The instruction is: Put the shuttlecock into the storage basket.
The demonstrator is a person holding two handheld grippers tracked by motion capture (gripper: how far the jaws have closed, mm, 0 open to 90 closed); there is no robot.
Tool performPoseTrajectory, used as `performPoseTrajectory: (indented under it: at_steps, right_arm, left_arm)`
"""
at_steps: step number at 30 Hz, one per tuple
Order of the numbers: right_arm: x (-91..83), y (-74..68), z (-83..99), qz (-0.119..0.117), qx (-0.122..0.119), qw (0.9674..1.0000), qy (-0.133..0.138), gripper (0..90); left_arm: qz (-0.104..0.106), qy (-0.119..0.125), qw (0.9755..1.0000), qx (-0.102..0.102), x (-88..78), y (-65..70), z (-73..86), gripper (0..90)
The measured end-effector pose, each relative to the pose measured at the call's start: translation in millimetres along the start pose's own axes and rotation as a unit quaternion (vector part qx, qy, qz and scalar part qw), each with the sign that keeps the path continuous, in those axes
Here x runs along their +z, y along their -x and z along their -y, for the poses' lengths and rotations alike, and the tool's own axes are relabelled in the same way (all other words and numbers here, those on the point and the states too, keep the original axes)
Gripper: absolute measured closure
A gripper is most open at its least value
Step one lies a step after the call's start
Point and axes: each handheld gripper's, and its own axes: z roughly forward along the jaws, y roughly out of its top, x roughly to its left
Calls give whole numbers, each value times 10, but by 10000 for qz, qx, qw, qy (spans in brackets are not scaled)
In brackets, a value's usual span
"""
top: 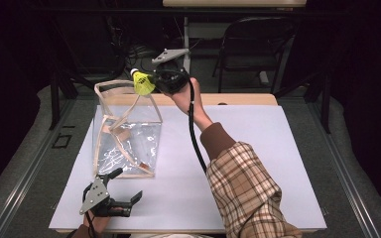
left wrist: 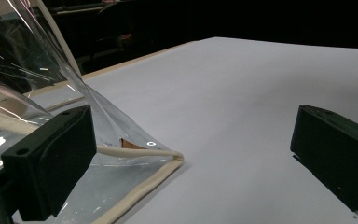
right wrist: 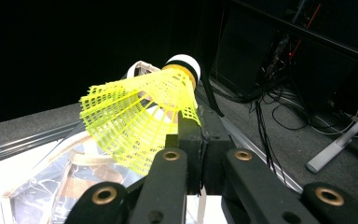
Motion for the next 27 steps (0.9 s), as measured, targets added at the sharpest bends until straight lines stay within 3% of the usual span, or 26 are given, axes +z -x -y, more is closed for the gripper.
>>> performPoseTrajectory:
  at_steps: [27]
  right_arm:
    - [177, -62, -51, 5, 41, 10000, -40, 892]
  left_arm:
    - [-3, 18, 10000, 3, -3, -2, -2, 3]
